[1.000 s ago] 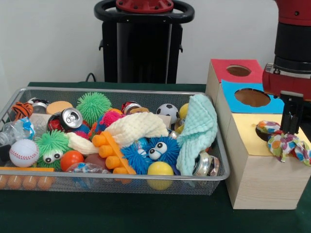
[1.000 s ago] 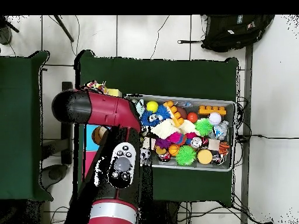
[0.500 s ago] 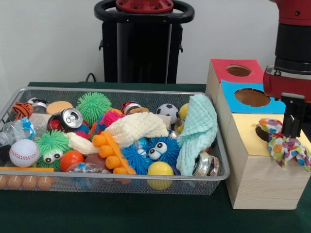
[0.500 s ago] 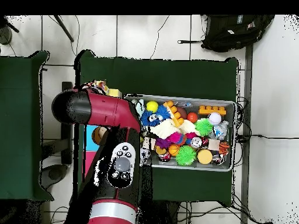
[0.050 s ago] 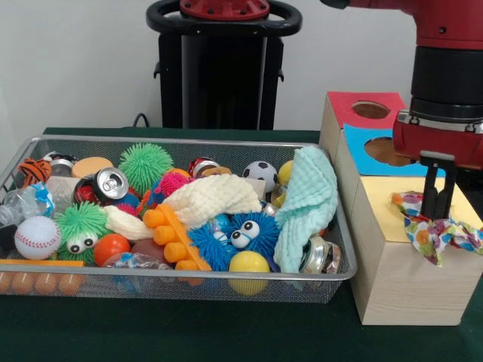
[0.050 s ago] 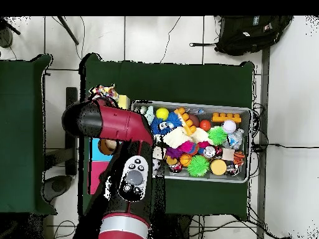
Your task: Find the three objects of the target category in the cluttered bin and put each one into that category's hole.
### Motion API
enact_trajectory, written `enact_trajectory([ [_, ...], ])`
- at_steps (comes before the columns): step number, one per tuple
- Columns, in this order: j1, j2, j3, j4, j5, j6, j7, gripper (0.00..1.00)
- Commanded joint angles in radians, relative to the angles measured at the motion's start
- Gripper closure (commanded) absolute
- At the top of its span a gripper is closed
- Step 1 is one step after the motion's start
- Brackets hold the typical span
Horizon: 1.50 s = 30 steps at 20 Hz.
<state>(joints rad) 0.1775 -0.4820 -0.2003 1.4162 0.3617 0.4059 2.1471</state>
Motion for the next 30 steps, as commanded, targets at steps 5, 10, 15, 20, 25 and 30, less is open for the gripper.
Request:
enact_trajectory([
  [5, -0.038, -0.009, 0.079, 0.196, -0.010, 0.046, 0.125, 1.00],
  [10, -0.053, -0.055, 0.088, 0.239, -0.007, 0.095, 0.105, 1.00],
  [15, -0.057, -0.075, 0.096, 0.262, -0.003, 0.108, 0.103, 1.00],
  [20, -0.055, -0.084, 0.103, 0.275, -0.005, 0.111, 0.103, 1.00],
  [25, -0.058, -0.085, 0.116, 0.283, -0.005, 0.102, 0.100, 1.00],
  [30, -0.058, -0.090, 0.121, 0.286, -0.004, 0.111, 0.099, 1.00],
])
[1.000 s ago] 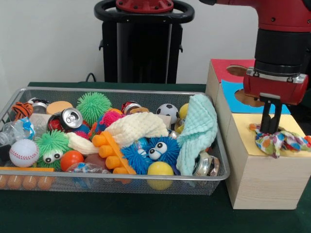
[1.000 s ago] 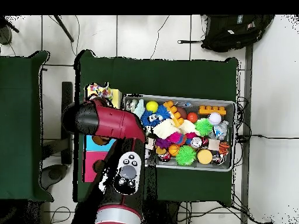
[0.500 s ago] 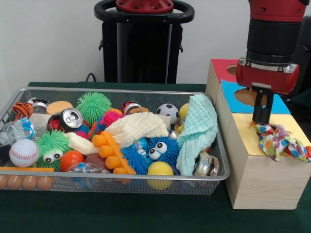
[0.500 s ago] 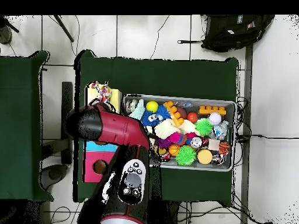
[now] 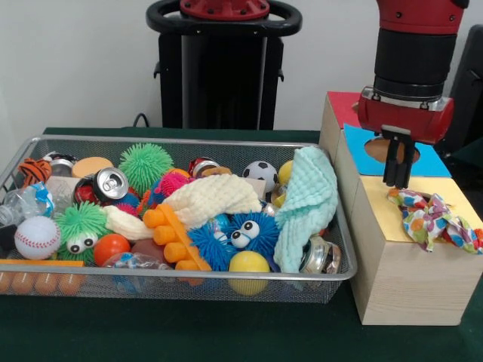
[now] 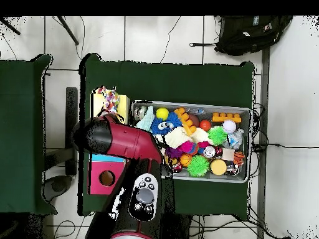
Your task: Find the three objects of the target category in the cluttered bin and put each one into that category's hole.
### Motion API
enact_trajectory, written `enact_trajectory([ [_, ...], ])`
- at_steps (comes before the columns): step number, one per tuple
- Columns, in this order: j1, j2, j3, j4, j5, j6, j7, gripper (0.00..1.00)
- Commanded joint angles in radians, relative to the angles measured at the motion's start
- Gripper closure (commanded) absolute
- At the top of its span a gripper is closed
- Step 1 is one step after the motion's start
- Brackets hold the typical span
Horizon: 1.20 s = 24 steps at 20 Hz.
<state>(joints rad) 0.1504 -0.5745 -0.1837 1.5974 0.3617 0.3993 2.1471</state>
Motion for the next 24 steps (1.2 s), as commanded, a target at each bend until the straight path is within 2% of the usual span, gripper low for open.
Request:
enact_trajectory([
  [1, -0.033, -0.003, 0.106, 0.105, -0.005, 0.122, 0.094, 1.00],
  [4, -0.028, -0.037, 0.095, 0.102, -0.009, 0.158, 0.093, 1.00],
  [7, -0.012, -0.088, 0.048, 0.066, -0.018, 0.221, 0.110, 1.00],
  [11, 0.018, -0.102, -0.004, 0.013, -0.032, 0.222, 0.144, 1.00],
  [17, 0.078, -0.047, -0.097, -0.036, -0.035, 0.066, 0.212, 1.00],
  [21, 0.089, 0.005, -0.116, -0.044, -0.013, -0.052, 0.233, 1.00],
  [24, 0.102, 0.030, -0.134, -0.053, 0.004, -0.102, 0.245, 1.00],
])
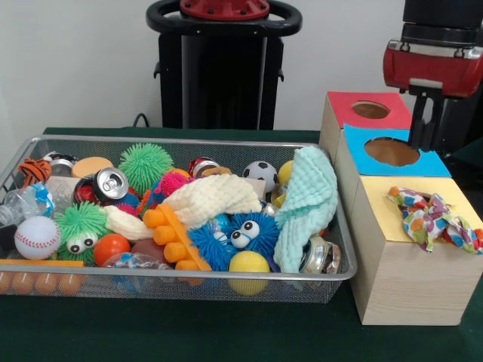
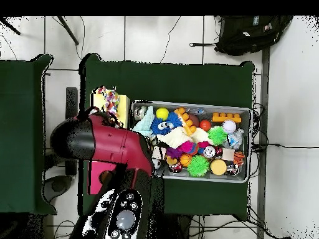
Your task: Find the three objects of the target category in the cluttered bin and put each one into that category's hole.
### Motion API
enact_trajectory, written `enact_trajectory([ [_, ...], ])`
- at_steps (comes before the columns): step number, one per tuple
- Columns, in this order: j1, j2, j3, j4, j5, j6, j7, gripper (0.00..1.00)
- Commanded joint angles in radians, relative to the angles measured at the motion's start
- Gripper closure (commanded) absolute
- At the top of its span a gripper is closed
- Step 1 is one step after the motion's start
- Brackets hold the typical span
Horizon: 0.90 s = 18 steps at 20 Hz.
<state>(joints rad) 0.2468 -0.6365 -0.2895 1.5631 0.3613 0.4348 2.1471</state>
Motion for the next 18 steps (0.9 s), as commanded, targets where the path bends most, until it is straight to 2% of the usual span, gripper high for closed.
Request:
enact_trajectory([
  [1, 0.014, 0.100, -0.042, -0.027, 0.010, -0.151, 0.249, 1.00],
  [7, 0.015, 0.140, -0.053, -0.056, 0.044, -0.201, 0.235, 1.00],
  [18, 0.037, 0.157, -0.080, -0.083, 0.087, -0.209, 0.247, 1.00],
])
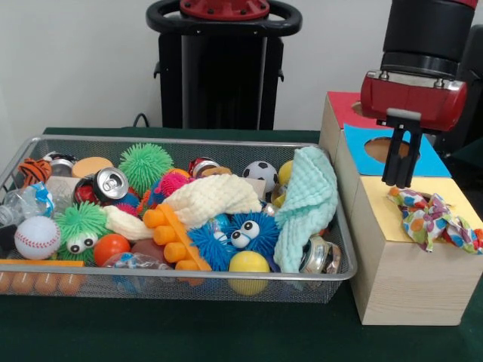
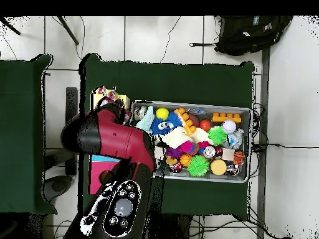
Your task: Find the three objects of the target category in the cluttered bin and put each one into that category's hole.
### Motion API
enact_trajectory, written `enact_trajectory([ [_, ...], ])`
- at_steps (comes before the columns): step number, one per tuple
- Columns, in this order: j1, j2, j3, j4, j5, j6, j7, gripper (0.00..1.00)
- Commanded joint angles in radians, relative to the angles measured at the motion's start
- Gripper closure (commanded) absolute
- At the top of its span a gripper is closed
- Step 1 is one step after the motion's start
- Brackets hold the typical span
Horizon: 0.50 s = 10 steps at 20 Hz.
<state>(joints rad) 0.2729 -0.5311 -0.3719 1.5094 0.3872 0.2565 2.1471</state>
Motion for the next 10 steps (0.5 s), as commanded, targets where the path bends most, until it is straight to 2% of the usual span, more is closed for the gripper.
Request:
enact_trajectory([
  [1, 0.023, 0.058, -0.013, -0.036, 0.072, -0.036, 0.260, 1.00],
  [5, 0.060, 0.088, -0.060, -0.058, 0.114, -0.068, 0.291, 1.00],
  [10, 0.076, 0.123, -0.074, -0.068, 0.166, -0.139, 0.298, 1.00],
])
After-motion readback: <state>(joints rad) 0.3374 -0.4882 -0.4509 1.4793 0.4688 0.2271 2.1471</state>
